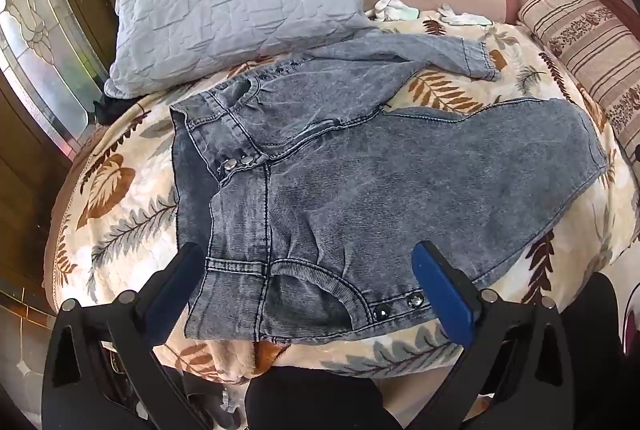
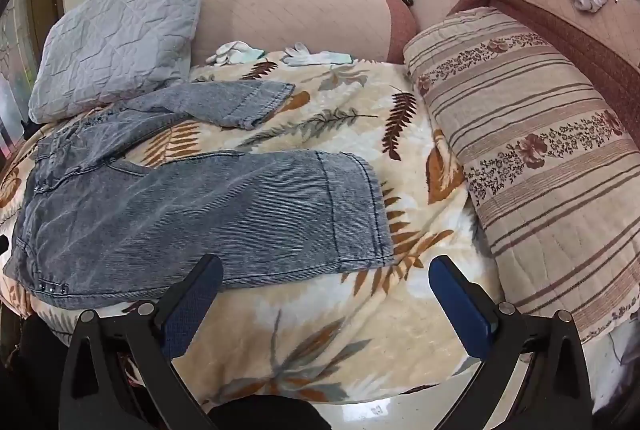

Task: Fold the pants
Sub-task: 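Position both grippers open above the jeans waistband and leg hem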

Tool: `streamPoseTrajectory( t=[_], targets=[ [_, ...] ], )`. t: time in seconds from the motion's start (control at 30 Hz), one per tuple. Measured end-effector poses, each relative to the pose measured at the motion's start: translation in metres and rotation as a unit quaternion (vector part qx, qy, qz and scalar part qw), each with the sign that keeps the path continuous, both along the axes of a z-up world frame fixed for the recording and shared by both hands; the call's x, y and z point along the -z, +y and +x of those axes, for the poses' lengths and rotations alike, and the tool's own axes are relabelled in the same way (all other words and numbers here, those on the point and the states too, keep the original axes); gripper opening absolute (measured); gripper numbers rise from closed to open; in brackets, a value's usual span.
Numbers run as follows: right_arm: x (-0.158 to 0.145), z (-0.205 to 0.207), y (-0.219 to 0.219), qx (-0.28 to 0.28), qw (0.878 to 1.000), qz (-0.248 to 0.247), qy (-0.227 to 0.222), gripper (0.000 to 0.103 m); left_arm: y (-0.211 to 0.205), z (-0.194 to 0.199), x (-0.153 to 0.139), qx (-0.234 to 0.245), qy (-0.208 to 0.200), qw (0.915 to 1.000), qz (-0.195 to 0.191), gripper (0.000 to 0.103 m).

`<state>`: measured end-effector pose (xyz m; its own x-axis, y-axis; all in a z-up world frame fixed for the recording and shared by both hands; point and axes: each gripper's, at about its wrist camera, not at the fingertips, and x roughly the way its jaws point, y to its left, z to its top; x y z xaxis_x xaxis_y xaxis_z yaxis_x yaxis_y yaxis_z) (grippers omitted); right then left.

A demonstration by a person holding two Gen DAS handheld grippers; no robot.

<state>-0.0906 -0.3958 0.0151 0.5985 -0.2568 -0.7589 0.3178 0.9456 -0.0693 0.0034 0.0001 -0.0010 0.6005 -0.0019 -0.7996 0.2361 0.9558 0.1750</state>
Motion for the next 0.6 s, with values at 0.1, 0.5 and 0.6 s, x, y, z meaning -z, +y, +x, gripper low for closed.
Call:
streamPoseTrajectory(
  t=[0.1,0.5,0.6],
  targets=[
    [0.002,0.001,-0.004,-0.003,1.0,0.002,-0.002,0.103,-0.001,0.006,0.0,-0.005,0.012,0.9999,-0.011,0.103],
    [0.015,0.014,0.005,-0.015,1.0,0.01,0.012,0.103,-0.002,0.016,0.003,-0.006,0.033,0.9991,-0.027,0.103],
    [0.016,0.015,0.004,-0.015,1.0,0.009,0.015,0.103,0.0,0.018,0.008,-0.01,0.037,0.999,-0.023,0.103]
  ],
)
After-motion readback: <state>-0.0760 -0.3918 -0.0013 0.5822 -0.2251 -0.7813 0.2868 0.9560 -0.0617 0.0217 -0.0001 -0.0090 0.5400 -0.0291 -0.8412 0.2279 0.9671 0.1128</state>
